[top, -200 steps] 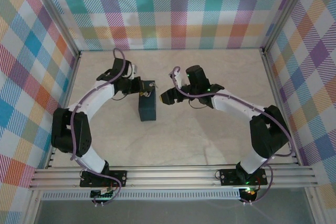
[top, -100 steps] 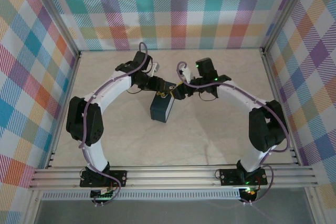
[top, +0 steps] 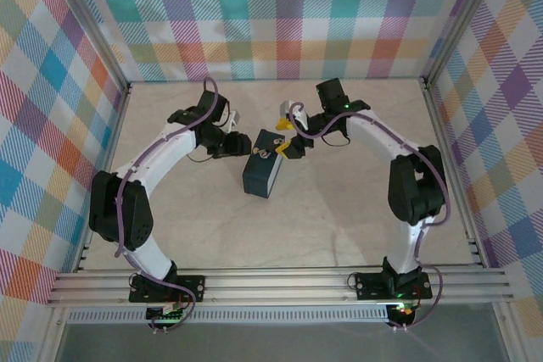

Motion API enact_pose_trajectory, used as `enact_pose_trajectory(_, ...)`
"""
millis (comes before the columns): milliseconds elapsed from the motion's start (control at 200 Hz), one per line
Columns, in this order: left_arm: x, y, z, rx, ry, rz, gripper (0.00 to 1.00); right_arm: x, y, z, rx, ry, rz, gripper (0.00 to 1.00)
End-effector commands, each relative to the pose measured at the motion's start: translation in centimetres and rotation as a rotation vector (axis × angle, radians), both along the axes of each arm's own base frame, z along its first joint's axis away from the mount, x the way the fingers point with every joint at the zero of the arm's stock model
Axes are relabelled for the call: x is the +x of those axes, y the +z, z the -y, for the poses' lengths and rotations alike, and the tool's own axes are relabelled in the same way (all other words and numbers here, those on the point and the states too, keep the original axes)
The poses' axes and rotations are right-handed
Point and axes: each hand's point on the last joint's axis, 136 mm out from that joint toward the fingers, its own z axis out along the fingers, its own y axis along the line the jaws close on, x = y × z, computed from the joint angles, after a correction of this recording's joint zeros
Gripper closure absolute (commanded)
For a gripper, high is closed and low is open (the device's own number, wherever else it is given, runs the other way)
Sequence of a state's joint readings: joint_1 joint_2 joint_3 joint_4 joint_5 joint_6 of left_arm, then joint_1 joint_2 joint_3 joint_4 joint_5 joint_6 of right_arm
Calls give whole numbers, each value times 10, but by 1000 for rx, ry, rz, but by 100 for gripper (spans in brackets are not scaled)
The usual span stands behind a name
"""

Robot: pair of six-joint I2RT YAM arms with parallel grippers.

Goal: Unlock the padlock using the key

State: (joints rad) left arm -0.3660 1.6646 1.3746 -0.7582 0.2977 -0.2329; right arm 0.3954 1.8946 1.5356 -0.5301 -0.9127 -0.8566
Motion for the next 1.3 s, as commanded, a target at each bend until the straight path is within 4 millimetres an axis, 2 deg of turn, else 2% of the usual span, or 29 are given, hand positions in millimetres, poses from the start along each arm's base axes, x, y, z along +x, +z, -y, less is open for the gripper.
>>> enact_pose_trajectory(0,-11,4,1,-29,26,-17,43,-7,30,2,141,134,68,14)
enact_pose_trajectory(205,-14,-2,-3,-22,47,-23,46,-1,26,-4,158,206,48,13)
enact_pose_trajectory(485,-10,1,3,-56,56,-19,46,14,-2,-8,72,221,22,13)
enact_pose_trajectory(675,-2,-2,8,-65,64,-25,47,8,-26,-18,14,237,-4,15)
enact_pose_trajectory(950,-3,-6,12,-59,63,-34,48,5,-45,-26,-25,212,-1,16)
enact_pose_trajectory(1090,-4,-3,11,-57,67,-25,48,6,-53,-25,-56,204,-2,18)
enact_pose_trajectory(1295,-6,-2,8,-48,74,-21,49,2,-54,-22,-70,203,8,24)
